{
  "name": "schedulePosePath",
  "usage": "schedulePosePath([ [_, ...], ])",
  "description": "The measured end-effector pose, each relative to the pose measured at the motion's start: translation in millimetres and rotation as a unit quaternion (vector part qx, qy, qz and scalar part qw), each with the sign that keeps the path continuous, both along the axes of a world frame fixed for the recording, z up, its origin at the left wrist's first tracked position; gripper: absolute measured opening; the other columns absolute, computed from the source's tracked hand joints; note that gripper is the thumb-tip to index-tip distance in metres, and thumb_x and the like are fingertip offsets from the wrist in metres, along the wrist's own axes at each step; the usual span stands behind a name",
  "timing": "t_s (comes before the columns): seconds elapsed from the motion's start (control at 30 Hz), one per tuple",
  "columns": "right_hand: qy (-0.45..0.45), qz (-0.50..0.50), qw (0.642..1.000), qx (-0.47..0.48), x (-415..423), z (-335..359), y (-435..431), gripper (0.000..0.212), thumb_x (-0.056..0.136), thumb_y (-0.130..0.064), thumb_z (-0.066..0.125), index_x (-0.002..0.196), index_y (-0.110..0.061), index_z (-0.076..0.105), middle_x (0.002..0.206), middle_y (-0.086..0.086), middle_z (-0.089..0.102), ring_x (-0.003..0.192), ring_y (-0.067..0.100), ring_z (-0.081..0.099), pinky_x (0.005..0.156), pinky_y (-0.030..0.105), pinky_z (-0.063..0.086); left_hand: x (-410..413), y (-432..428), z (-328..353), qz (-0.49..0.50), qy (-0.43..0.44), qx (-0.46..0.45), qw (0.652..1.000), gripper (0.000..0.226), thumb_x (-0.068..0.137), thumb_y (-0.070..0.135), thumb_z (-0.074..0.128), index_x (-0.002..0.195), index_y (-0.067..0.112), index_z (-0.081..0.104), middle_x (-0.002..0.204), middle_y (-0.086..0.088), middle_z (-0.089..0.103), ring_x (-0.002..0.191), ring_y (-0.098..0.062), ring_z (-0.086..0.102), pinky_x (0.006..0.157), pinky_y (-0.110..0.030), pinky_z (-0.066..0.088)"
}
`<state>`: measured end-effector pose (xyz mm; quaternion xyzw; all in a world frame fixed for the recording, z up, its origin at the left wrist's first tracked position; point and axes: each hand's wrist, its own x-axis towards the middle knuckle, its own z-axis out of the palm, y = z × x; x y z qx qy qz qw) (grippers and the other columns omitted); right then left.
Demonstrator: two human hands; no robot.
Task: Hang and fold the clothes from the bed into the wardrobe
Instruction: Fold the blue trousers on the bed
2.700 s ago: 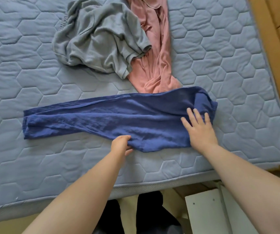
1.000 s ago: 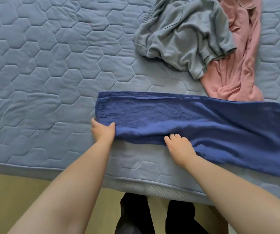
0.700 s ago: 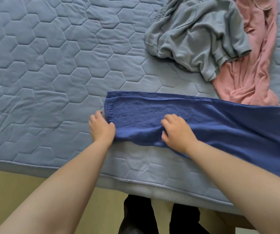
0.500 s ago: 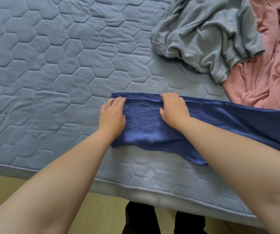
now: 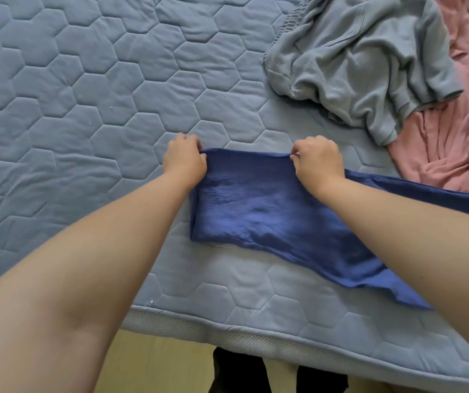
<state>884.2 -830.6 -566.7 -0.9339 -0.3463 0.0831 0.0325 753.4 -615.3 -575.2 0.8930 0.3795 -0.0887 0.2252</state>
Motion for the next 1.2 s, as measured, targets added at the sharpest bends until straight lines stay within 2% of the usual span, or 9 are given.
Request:
schedulePosePath([
  [0.13,0.016,0.008,0.997,0.074,-40,0,-9,0.028,0.089,-0.007,0.052,0.115,0.002,0.057,0.098,0.022,0.059,0.091,0.040,0.055,0.078,0.047,0.043,-23,-22,-14,0.175,0.026,-0.105,0.979,0.050,0.085,0.030,0.067,0.120,0.003,0.044,0.126,-0.018,0.052,0.117,-0.036,0.051,0.093,-0.038,0.040],
  [0.27,0.009,0.130,0.985,0.112,-103,-4,-39,0.030,0.068,-0.006,0.071,0.097,0.001,0.064,0.082,0.019,0.056,0.073,0.036,0.055,0.062,0.042,0.047,-61,-49,-28,0.223,0.024,-0.227,0.948,0.040,0.082,0.030,0.070,0.111,0.004,0.061,0.109,-0.012,0.065,0.103,-0.029,0.060,0.079,-0.027,0.041],
  [0.43,0.094,0.289,0.941,-0.150,-134,-21,-79,0.063,0.089,-0.017,0.047,0.148,-0.009,0.027,0.147,0.019,0.033,0.133,0.032,0.034,0.108,0.044,0.028,-81,-55,-19,0.259,0.015,-0.193,0.946,0.031,0.093,0.025,0.056,0.103,-0.003,0.068,0.106,-0.024,0.067,0.102,-0.037,0.061,0.079,-0.032,0.042],
  [0.53,0.062,0.297,0.939,-0.163,-131,-10,-91,0.070,0.071,-0.018,0.069,0.137,-0.009,0.050,0.140,0.021,0.048,0.128,0.033,0.048,0.106,0.052,0.036,-84,-56,-13,0.283,0.031,-0.152,0.947,0.034,0.097,0.024,0.050,0.112,-0.003,0.064,0.116,-0.026,0.063,0.110,-0.040,0.057,0.089,-0.037,0.043],
  [0.67,0.183,0.178,0.939,-0.231,-143,-8,-130,0.085,0.084,-0.034,0.054,0.153,-0.017,0.007,0.160,0.011,-0.005,0.148,0.025,0.000,0.117,0.048,0.008,-83,-75,-5,0.294,0.053,-0.100,0.949,0.026,0.091,0.011,0.051,0.116,0.005,0.055,0.122,-0.020,0.059,0.112,-0.038,0.054,0.088,-0.040,0.041],
  [0.8,0.136,0.137,0.974,-0.115,-160,8,-176,0.072,0.053,-0.018,0.080,0.121,-0.003,0.062,0.128,0.021,0.057,0.114,0.034,0.059,0.098,0.049,0.045,-76,-133,3,0.004,-0.070,0.083,0.994,0.061,0.070,-0.004,0.057,0.130,0.007,0.050,0.129,-0.018,0.049,0.116,-0.037,0.047,0.093,-0.045,0.036],
  [0.93,0.059,-0.030,0.994,-0.088,-156,9,-203,0.061,0.043,-0.006,0.083,0.102,0.000,0.067,0.103,0.020,0.063,0.093,0.037,0.064,0.088,0.052,0.051,-66,-196,4,-0.312,-0.166,0.027,0.935,0.057,0.056,-0.009,0.067,0.113,-0.003,0.063,0.111,-0.024,0.061,0.099,-0.042,0.060,0.080,-0.044,0.048],
  [1.07,0.054,-0.129,0.976,-0.166,-124,2,-248,0.055,0.066,-0.001,0.069,0.119,-0.003,0.055,0.120,0.019,0.053,0.109,0.037,0.052,0.095,0.046,0.040,-52,-275,-5,-0.470,-0.001,-0.027,0.882,0.070,0.085,0.014,0.050,0.150,0.017,0.024,0.158,-0.012,0.015,0.145,-0.029,0.014,0.115,-0.048,0.015],
  [1.2,0.026,0.014,0.973,-0.227,-86,-7,-293,0.033,0.062,0.002,0.075,0.093,-0.004,0.064,0.084,0.015,0.058,0.074,0.032,0.058,0.058,0.039,0.044,-43,-309,-28,-0.441,0.129,-0.030,0.888,0.066,0.097,0.041,0.034,0.152,0.030,0.001,0.161,0.000,-0.007,0.147,-0.021,-0.009,0.115,-0.052,0.002],
])
